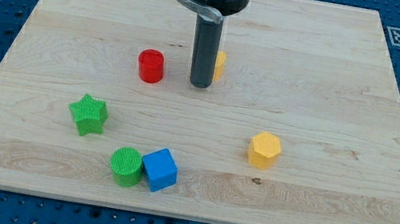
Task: Slide the yellow heart up a bit
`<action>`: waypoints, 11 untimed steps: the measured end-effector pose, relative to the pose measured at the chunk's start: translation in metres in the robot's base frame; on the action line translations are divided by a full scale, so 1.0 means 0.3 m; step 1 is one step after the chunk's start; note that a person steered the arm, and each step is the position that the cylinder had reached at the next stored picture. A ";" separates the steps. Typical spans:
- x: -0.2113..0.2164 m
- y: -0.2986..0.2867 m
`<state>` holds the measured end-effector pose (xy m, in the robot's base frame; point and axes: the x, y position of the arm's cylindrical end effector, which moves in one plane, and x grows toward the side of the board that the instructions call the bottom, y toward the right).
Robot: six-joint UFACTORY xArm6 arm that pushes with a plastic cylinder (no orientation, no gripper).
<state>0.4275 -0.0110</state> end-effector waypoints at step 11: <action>-0.429 -0.069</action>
